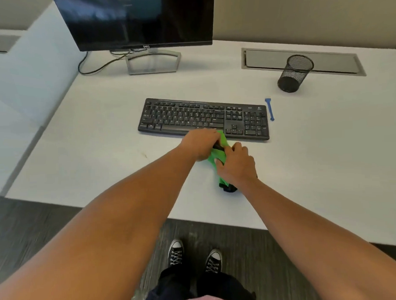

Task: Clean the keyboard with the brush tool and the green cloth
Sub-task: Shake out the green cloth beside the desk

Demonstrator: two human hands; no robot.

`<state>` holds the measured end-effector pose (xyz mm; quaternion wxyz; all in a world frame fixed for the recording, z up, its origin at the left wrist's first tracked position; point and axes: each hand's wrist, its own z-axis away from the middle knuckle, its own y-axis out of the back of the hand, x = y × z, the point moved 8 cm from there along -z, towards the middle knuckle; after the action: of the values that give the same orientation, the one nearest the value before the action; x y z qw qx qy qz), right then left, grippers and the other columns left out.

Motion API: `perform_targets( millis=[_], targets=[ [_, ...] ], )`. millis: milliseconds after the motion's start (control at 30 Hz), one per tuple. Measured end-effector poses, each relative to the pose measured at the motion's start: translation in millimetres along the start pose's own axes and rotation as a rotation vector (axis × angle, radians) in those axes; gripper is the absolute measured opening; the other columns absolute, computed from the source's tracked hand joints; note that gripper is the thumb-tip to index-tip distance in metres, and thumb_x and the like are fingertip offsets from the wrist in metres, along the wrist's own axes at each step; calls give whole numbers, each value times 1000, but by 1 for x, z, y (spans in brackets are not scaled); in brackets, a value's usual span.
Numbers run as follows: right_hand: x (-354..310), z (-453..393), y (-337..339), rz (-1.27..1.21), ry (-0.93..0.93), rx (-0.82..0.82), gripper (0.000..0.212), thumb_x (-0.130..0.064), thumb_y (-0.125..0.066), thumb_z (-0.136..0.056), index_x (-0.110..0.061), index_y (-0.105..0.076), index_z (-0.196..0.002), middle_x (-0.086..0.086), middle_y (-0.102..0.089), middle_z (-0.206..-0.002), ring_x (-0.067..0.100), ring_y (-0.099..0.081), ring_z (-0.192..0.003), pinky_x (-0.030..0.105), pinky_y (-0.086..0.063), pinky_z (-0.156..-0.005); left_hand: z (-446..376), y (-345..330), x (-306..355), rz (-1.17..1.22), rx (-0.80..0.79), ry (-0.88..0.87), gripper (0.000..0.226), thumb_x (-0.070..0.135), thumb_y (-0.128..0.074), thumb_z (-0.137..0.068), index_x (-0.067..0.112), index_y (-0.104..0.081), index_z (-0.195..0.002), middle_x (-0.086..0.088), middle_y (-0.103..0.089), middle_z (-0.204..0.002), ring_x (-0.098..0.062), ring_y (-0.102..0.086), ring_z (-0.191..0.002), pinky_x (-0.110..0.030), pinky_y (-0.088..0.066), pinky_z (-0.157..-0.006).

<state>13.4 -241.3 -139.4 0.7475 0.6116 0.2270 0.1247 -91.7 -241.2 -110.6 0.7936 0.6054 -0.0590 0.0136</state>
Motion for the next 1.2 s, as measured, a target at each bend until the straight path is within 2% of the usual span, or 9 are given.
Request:
perform_targets(
  millis=[100,233,367,600,800,900,1000,1067,1200],
  targets=[
    [-6,-5,-9,-52,-9,-47,46,-40,-50,-94,-12,-47,-131,10,-42,-117,27,-45,-105,37,-43,-75,3,-13,-13,140,11,23,30,5,-60,-89,21,-57,-115,1,-62,-115,-24,-60,-103,-36,-44,-74],
    [-26,-10,-13,-93,32,-112,43,-35,-51,-94,-9,-50,-128,10,-41,-115,28,-48,-100,35,-43,-75,10,-17,-34,215,-64,54,32,10,-69,-87,25,-62,-113,3,-65,-110,-22,-61,-100,-38,-50,-81],
    [-67,-5,-20,-109,74,-152,42,-36,-52,-93,-9,-51,-125,9,-40,-116,27,-49,-99,35,-43,-74,28,-18,-66,145,-184,102,39,17,-77,-83,27,-63,-117,4,-64,-113,-21,-59,-105,-37,-51,-88],
    [-159,0,-33,-169,242,-300,35,-38,-53,-92,-12,-56,-116,6,-47,-112,29,-55,-103,34,-41,-75,95,-25,-143,125,-460,292,36,32,-80,-82,29,-65,-115,3,-64,-113,-20,-60,-103,-34,-45,-79],
    [-184,-47,8,-182,252,-40,36,-37,-56,-91,-18,-56,-122,6,-48,-117,27,-52,-108,38,-47,-81,93,28,-181,171,-51,339,30,23,-70,-82,22,-59,-110,-3,-63,-112,-26,-61,-103,-38,-51,-84],
    [-186,-61,-5,-86,338,-135,53,-47,-59,-87,-21,-49,-132,7,-47,-124,28,-48,-115,40,-47,-88,96,15,-191,214,45,343,30,17,-67,-84,22,-57,-111,-2,-61,-115,-27,-61,-104,-38,-49,-81],
    [-181,-57,-30,41,379,-240,69,-55,-58,-85,-24,-37,-142,6,-43,-131,30,-42,-121,45,-47,-94,102,-16,-202,280,55,350,25,15,-65,-85,24,-53,-105,-1,-60,-108,-28,-61,-101,-34,-44,-76],
    [-183,-49,-39,51,354,-223,66,-50,-56,-87,-23,-36,-144,6,-41,-132,31,-39,-121,46,-46,-94,105,-29,-205,323,33,352,25,14,-64,-85,27,-47,-98,1,-60,-102,-29,-62,-99,-33,-42,-74],
    [-209,-37,-41,-92,386,-344,39,-29,-58,-86,-17,-56,-124,5,-51,-115,27,-51,-107,38,-47,-85,111,-21,-205,119,-273,309,27,25,-73,-85,23,-57,-106,-1,-63,-107,-24,-60,-99,-33,-45,-76]
  ],
)
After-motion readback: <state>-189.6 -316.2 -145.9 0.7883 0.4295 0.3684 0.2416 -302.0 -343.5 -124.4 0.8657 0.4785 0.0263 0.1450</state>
